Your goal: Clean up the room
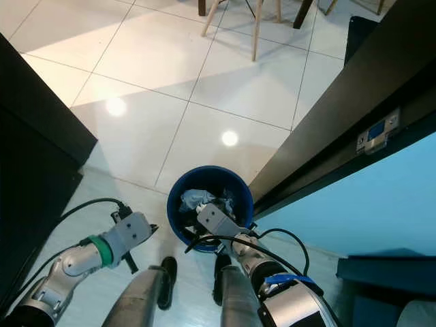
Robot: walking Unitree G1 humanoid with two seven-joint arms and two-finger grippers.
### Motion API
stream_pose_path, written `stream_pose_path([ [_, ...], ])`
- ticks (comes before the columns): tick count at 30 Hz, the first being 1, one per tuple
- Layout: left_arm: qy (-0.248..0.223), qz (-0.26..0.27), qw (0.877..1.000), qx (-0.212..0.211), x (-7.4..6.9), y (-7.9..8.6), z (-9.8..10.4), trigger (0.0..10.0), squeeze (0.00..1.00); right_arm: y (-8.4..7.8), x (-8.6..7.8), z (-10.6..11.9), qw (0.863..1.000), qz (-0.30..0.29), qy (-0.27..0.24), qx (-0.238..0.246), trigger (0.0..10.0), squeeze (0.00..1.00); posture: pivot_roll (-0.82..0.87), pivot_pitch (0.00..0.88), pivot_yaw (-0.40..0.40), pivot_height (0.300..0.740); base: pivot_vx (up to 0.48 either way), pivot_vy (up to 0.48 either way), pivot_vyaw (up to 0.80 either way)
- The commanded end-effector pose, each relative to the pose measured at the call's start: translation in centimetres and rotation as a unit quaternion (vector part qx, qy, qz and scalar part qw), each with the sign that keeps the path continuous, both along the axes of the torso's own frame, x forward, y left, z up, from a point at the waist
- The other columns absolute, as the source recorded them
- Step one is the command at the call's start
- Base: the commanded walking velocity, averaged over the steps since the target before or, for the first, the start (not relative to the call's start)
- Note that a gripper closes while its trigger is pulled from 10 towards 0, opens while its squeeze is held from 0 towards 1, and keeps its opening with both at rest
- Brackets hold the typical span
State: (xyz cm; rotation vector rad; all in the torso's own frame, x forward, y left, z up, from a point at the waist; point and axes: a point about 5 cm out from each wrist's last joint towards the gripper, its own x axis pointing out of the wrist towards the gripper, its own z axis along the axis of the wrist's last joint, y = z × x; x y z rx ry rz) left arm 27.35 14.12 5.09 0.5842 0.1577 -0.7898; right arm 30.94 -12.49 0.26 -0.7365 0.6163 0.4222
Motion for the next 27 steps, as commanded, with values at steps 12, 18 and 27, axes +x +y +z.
stream_pose_path([
  [12, 0.021, -0.005, 1.000, 0.003, -0.8, 0.0, -0.7, 10.0, 0.00, -1.8, 0.8, 0.9, 0.994, -0.053, -0.079, -0.053, 10.0, 0.00, 0.26, 0.407, 0.062, 0.740, 0.000, 0.000, 0.00],
  [18, 0.020, -0.007, 1.000, 0.005, -0.7, 0.0, -0.6, 10.0, 0.00, -1.7, 0.8, 0.8, 0.995, -0.053, -0.077, -0.046, 10.0, 0.00, 0.25, 0.406, 0.063, 0.740, 0.000, 0.000, 0.00],
  [27, 0.019, -0.012, 1.000, 0.003, -0.7, -0.3, -0.4, 10.0, 0.00, -1.8, 1.1, 1.3, 0.991, -0.063, -0.105, -0.053, 10.0, 1.00, 0.25, 0.397, 0.065, 0.740, 0.000, 0.000, 0.00],
])
